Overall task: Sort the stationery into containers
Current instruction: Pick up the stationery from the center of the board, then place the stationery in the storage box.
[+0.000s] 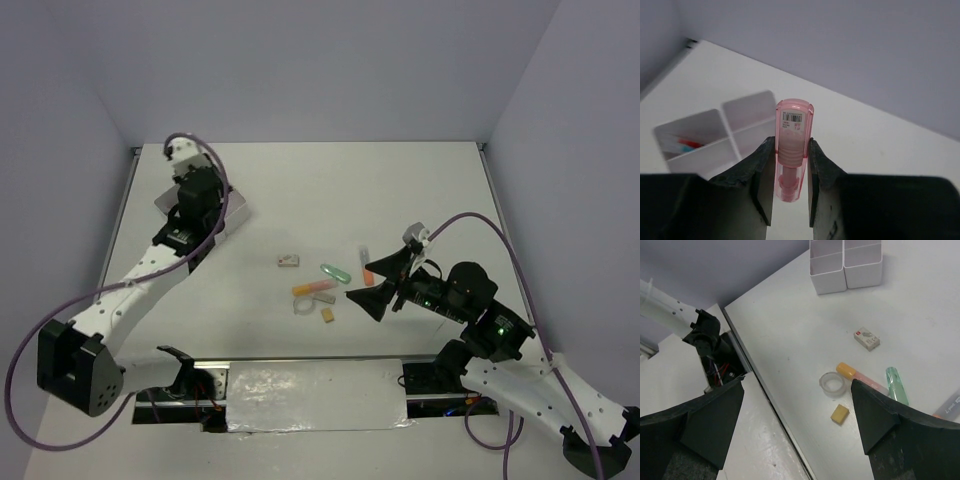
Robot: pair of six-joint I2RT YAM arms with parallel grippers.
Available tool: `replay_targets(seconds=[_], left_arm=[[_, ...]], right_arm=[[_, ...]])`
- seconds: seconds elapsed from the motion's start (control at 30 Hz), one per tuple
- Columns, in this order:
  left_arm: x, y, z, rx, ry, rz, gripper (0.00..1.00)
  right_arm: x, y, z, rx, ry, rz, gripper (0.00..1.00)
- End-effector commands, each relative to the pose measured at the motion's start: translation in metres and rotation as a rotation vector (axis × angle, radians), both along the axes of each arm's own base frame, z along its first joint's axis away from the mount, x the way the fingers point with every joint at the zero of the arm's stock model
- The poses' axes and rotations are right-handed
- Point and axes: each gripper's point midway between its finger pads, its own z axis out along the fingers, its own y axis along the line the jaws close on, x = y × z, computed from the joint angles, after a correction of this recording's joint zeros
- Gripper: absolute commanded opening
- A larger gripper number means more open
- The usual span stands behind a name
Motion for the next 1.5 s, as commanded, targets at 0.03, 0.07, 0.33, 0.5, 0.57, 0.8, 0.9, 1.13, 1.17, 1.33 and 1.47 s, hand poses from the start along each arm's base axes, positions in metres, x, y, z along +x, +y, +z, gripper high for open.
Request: replay_targets(seconds=[0.03, 0.07, 0.33, 0.5, 0.57, 0.8, 0.9, 1.13, 1.17, 1.33, 1.47], left_arm=[[-0.013, 0.069, -0.011, -0.130, -0.137, 0.309, 0.00], [-0.019, 0.080, -0.021, -0.125, -0.146, 0.340, 0.00], [-0.015, 0.112, -0.037, -0.152, -0.260, 0.420, 0.00], [-0.007, 0.125, -0.039, -0.138, -0.270, 0.448, 0.00], [0.000, 0.129, -0.047, -0.134, -0.251, 0.461, 0.00], [0.010, 0.140, -0.067, -0.120, -0.229, 0.497, 0.08], [0.021, 0.139, -0.074, -0.127, -0.206, 0.481, 0.06], [0.026, 0.138, -0.103, -0.136, -0.164, 0.479, 0.11], [0.026, 0.138, -0.105, -0.134, -0.156, 0.484, 0.11], [0.020, 0.140, -0.119, -0.160, -0.144, 0.505, 0.23], [0.019, 0.141, -0.127, -0.170, -0.133, 0.517, 0.24]], right_arm=[[0.000, 0.007, 0.010, 0.040, -0.035, 0.029, 0.95], [0.000, 0.008, 0.009, 0.042, -0.030, 0.031, 0.95], [0.000, 0.013, 0.002, 0.037, -0.010, 0.054, 0.95], [0.001, 0.015, -0.001, 0.030, 0.000, 0.058, 0.95], [0.002, 0.017, -0.003, 0.026, 0.006, 0.058, 0.95], [0.006, 0.019, -0.006, 0.007, 0.013, 0.057, 0.95], [0.007, 0.020, -0.008, -0.003, 0.013, 0.056, 0.95], [0.009, 0.022, -0.010, -0.014, 0.017, 0.061, 0.95], [0.008, 0.023, -0.009, -0.014, 0.016, 0.064, 0.95], [0.009, 0.024, -0.009, -0.022, 0.011, 0.068, 0.95], [0.008, 0.023, -0.008, -0.020, 0.008, 0.071, 0.95]])
